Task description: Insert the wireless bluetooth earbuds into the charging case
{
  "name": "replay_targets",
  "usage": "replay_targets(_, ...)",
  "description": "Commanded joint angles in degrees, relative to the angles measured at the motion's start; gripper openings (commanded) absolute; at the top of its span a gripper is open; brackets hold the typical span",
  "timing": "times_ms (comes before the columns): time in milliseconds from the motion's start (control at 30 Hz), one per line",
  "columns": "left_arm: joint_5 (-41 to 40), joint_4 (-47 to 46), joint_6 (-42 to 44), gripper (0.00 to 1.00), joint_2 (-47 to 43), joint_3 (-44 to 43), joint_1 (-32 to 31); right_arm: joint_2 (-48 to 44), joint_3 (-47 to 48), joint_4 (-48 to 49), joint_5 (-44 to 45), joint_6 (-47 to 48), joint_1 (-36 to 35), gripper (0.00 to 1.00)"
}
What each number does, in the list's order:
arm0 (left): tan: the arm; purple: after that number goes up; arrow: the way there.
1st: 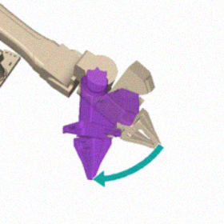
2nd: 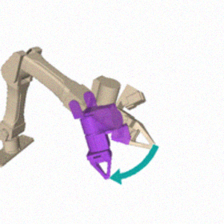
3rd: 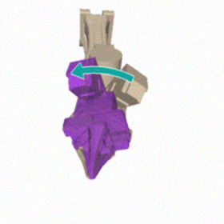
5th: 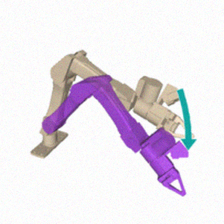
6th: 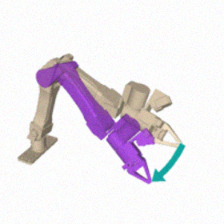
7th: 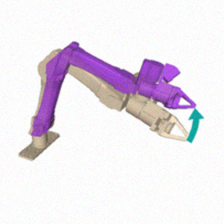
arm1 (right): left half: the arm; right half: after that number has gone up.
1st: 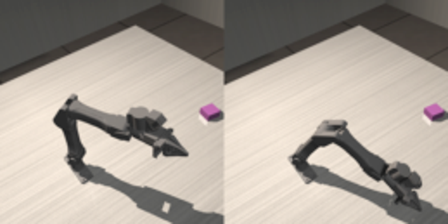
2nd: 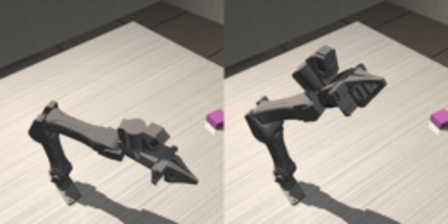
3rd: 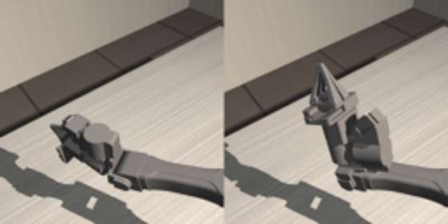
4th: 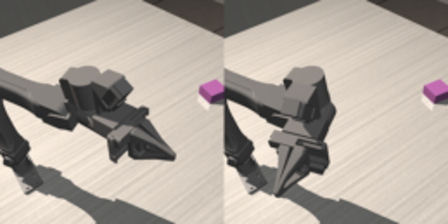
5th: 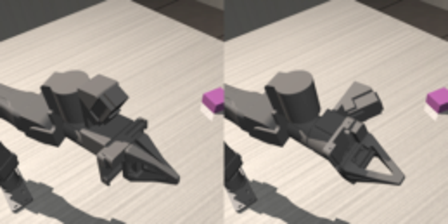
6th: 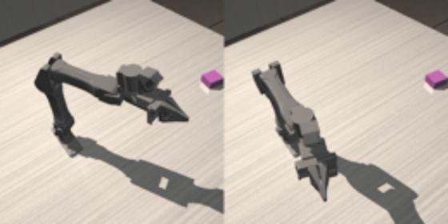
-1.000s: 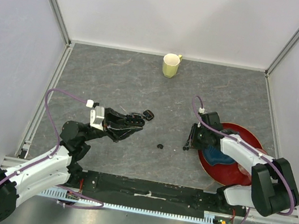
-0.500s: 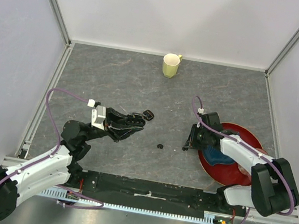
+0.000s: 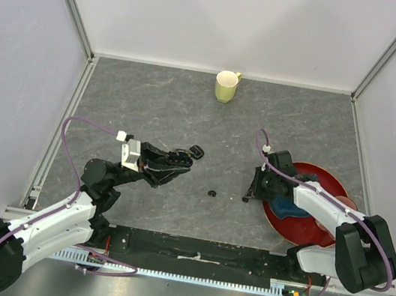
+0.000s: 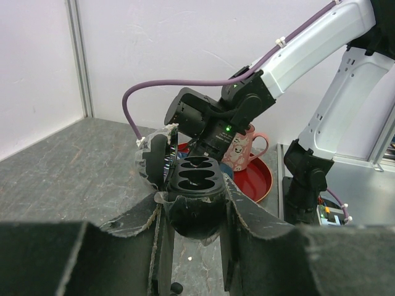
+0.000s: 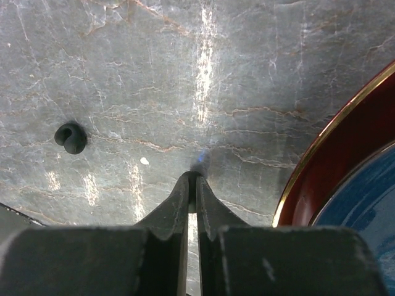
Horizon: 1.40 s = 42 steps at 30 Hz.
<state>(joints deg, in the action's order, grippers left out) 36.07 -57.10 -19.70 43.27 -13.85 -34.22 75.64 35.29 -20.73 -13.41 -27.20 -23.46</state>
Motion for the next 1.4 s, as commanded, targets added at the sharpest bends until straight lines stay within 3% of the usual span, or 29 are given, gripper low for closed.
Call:
replay_targets(0, -0.8, -1.6, -1.1, 0.02, 0.4, 0.0, -0.2, -2.2, -0.6, -0.7, -1.4, 0.4, -0.1, 0.05)
replay_targets(100, -0.8, -1.7, -1.2, 0.02, 0.4, 0.0, -0.2, -3.5, -0.1, -0.5, -3.3, 1.1, -0.1, 0.0)
replay_targets(300, -1.2, -1.4, -1.0, 0.02, -0.3, 0.0, -0.2, -12.1, 1.9, 4.4, -9.4, 1.6, -0.2, 0.0)
replay_targets(600, -1.8, -2.0, -1.8, 0.02, -0.8, -0.5, -0.2, -28.3, 3.0, 23.3, -20.3, 0.4, -0.2, 0.0)
replay_targets(1100, -0.1, -5.0, -4.6, 0.02, -0.2, -1.1, -0.2, -30.7, 8.9, 45.9, -37.5, -8.7, -1.8, 0.0)
replay_targets(1367, 4.4, -9.2, -7.4, 0.02, 3.4, -2.8, -0.2, -26.2, 13.4, 46.8, -38.0, -5.9, -10.1, 0.0)
